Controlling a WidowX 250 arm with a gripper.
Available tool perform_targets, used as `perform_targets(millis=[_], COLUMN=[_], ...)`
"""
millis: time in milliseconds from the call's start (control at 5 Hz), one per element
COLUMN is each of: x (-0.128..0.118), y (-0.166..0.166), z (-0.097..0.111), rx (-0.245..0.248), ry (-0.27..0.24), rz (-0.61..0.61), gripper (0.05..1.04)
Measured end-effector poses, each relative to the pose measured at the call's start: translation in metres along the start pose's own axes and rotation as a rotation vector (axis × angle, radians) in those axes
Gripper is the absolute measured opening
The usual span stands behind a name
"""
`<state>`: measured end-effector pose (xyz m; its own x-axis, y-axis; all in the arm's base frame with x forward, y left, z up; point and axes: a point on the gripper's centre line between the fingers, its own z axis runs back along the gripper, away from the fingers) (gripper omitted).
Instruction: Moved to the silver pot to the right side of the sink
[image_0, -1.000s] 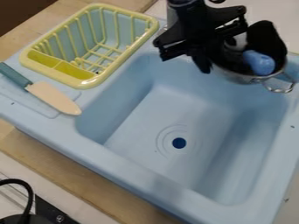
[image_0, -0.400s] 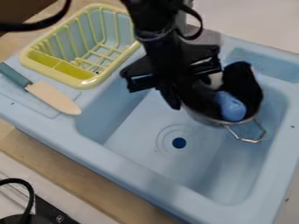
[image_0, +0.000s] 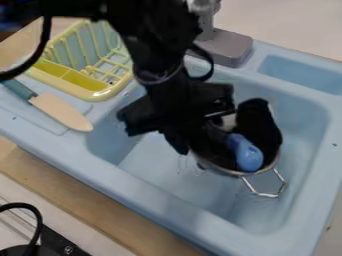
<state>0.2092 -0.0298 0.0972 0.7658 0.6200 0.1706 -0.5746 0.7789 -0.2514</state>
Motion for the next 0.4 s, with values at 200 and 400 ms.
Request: perform_targets(millis=[200,400], x=[-0.002,-0.003], y=[0.015,0.030], z=[-0.005,-0.008], rx=[0.016,0.029], ry=[-0.012,-0.060], rz=[0.046,0.108], gripper=[0.058,0.058])
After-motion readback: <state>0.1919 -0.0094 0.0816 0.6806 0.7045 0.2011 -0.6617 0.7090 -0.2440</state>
